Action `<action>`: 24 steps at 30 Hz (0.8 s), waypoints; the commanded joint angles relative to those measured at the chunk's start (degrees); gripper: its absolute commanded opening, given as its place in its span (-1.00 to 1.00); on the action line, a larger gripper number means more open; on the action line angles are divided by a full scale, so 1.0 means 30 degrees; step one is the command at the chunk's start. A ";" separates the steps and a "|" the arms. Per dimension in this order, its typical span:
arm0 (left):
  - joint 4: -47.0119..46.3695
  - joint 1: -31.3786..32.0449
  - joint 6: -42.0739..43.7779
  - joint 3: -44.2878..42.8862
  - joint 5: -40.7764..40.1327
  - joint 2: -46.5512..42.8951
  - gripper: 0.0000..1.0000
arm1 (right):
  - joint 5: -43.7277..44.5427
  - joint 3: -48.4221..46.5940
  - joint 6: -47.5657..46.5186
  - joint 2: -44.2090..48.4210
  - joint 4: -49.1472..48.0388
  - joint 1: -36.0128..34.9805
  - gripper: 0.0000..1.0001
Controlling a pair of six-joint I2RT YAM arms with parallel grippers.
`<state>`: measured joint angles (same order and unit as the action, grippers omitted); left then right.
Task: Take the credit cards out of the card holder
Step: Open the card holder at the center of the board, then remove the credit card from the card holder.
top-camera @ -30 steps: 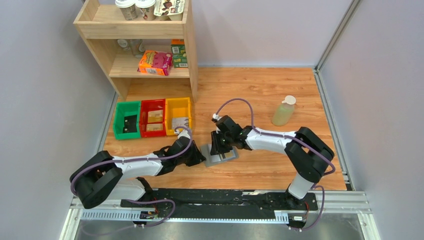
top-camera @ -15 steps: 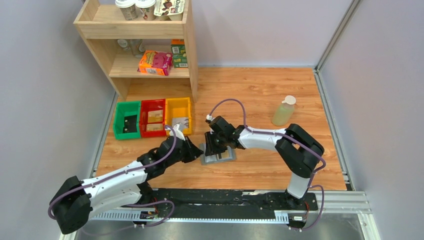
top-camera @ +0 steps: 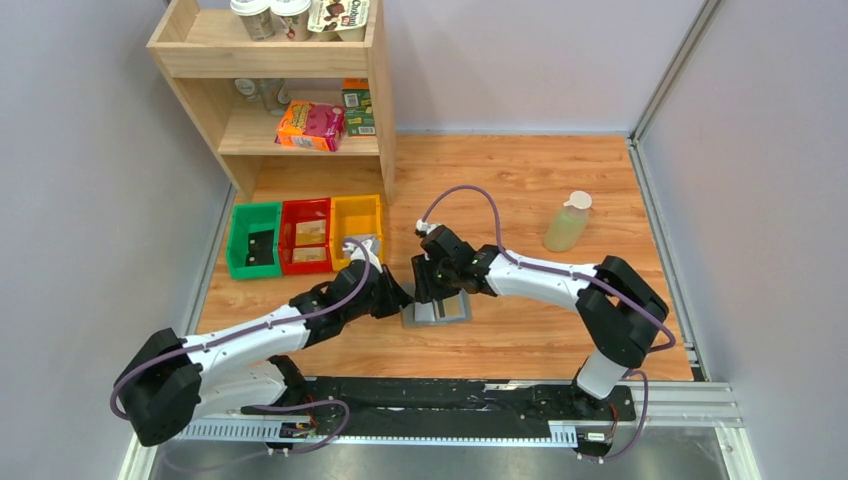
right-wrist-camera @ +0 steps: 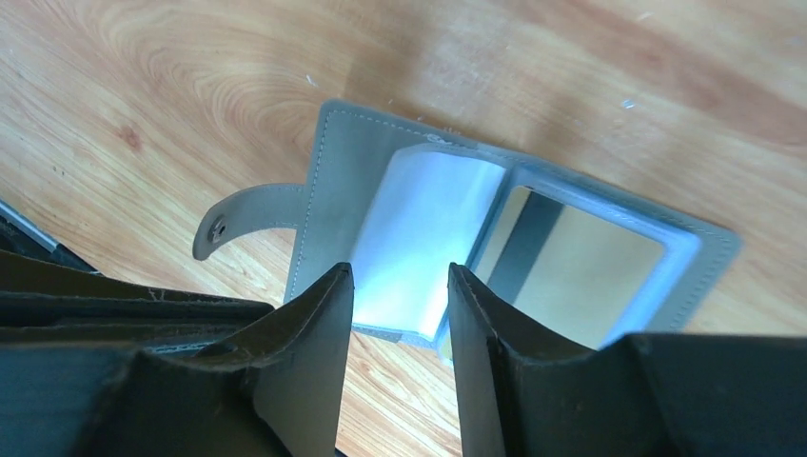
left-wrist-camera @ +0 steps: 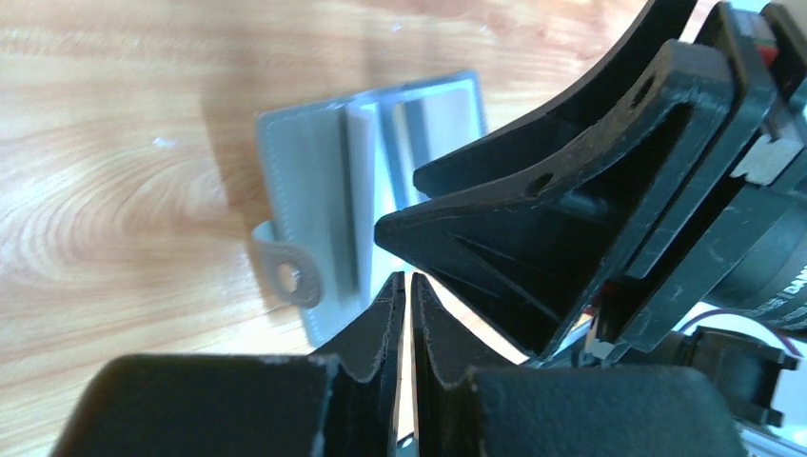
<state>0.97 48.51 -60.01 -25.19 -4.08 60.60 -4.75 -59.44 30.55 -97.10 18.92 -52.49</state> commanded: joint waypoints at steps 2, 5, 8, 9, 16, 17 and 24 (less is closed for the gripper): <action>0.0261 -0.0028 0.0725 -0.1943 0.0215 0.0337 -0.76 | 0.3162 -0.0900 -0.0806 0.1895 0.1426 -0.0023 -0.10; 0.0641 -0.0057 0.1076 -0.2820 0.0538 0.1271 -0.74 | 0.4307 -0.0637 -0.0661 0.2423 0.2101 0.0210 -0.06; 0.0526 -0.0028 0.1136 -0.3524 0.1241 0.2414 -0.74 | 0.4105 0.0210 -0.0019 0.2922 0.2015 0.1058 -0.02; 0.0380 -0.0028 0.1107 -0.3672 0.1996 0.2853 -0.73 | 0.3901 0.0591 0.0100 0.3097 0.1841 0.1322 -0.02; -0.0207 -0.0028 0.1223 -0.5047 0.2881 0.5166 -0.65 | 0.1153 0.2672 0.0336 0.4124 -0.0414 0.2320 -0.16; -0.0236 -0.0028 0.1281 -0.5167 0.3114 0.5404 -0.62 | 0.0913 0.2820 0.0307 0.4124 -0.0678 0.2408 -0.19; -0.0851 -0.0057 0.1194 -0.5229 0.2474 0.7572 -0.57 | -0.0524 0.3494 0.0277 0.3452 -0.2350 0.2584 -0.32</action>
<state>0.60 48.51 -57.28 -40.45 4.21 81.52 -2.70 -49.54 30.85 -86.70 18.22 -45.15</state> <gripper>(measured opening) 0.207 0.350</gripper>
